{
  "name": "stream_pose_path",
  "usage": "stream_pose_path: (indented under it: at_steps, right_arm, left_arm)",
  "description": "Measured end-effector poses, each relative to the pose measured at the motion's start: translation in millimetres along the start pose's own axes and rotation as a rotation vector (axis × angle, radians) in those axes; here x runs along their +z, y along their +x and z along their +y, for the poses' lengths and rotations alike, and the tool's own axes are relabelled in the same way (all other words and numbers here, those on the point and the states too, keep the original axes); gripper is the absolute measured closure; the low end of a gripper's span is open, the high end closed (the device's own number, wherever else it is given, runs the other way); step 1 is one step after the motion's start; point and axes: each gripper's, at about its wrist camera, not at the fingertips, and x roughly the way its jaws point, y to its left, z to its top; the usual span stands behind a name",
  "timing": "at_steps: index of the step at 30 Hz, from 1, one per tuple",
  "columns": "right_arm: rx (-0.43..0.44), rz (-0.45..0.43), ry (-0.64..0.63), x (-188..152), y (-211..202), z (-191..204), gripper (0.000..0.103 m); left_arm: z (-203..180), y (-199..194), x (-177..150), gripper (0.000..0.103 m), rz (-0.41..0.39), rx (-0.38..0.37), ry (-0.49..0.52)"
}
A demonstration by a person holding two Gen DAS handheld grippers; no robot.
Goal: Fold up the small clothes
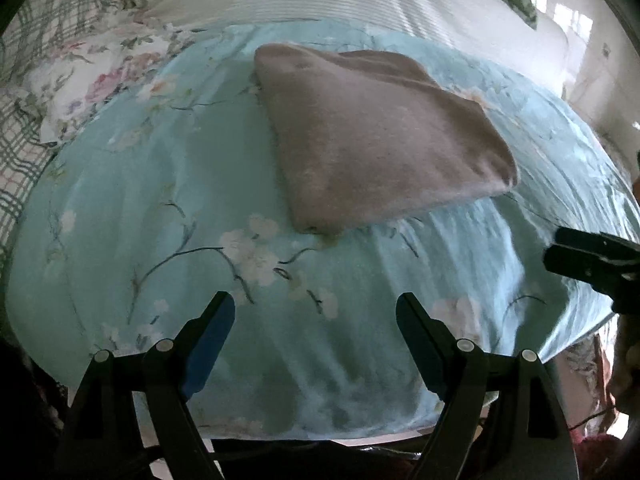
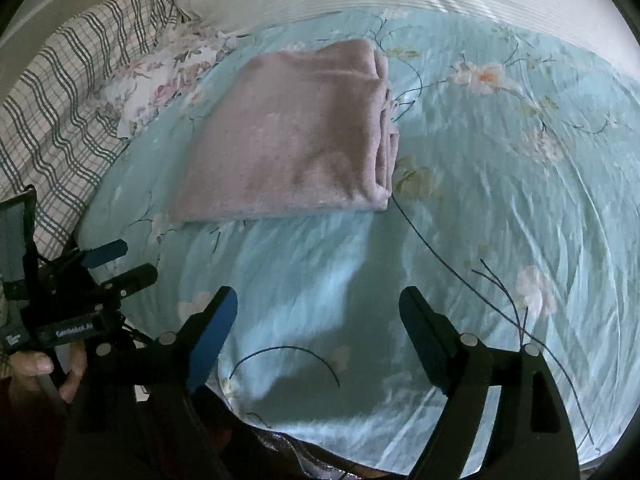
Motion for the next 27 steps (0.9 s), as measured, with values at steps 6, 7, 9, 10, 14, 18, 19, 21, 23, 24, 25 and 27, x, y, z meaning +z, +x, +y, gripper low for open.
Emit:
stream_pose_path:
  at_steps: [6, 7, 9, 10, 14, 18, 19, 21, 23, 24, 25, 27]
  right_arm:
    - [-0.022, -0.03, -0.018, 3, -13, 1, 0.018]
    - [-0.023, -0.034, -0.025, 4, -15, 2, 0.018]
    - [-0.02, -0.041, -0.046, 8, -19, 4, 0.017]
    - [-0.016, -0.044, -0.059, 11, -22, 6, 0.017]
    - [-0.01, -0.07, -0.116, 21, -33, 15, 0.009]
    - [-0.007, -0.082, -0.141, 28, -35, 18, 0.001]
    - [-0.007, -0.081, -0.142, 30, -34, 17, 0.001]
    - [-0.007, -0.077, -0.138, 32, -31, 17, 0.001]
    - [-0.004, -0.071, -0.132, 33, -25, 15, 0.001]
    - [-0.003, -0.066, -0.13, 32, -23, 15, 0.001]
    - [-0.001, -0.06, -0.13, 33, -20, 14, 0.001]
    - [0.005, -0.046, -0.126, 34, -14, 13, 0.001]
  left_arm:
    - [13, -15, 1, 0.02, -0.064, -0.017, -0.101]
    - [13, -16, 3, 0.02, -0.053, -0.023, -0.099]
    - [7, -17, 9, 0.02, -0.006, -0.026, -0.039]
    - [4, -21, 11, 0.02, -0.013, -0.003, -0.022]
    - [-7, -40, 24, 0.019, -0.1, 0.083, 0.052]
    - [-5, -45, 40, 0.014, -0.115, 0.066, 0.054]
    - [-4, -44, 44, 0.011, -0.114, 0.061, 0.052]
    - [-2, -39, 51, 0.007, -0.1, 0.086, 0.048]
    - [-1, -32, 55, 0.007, -0.086, 0.105, 0.045]
    - [0, -30, 56, 0.007, -0.083, 0.108, 0.043]
    - [1, -28, 57, 0.007, -0.079, 0.113, 0.04]
    - [2, -24, 59, 0.007, -0.074, 0.121, 0.035]
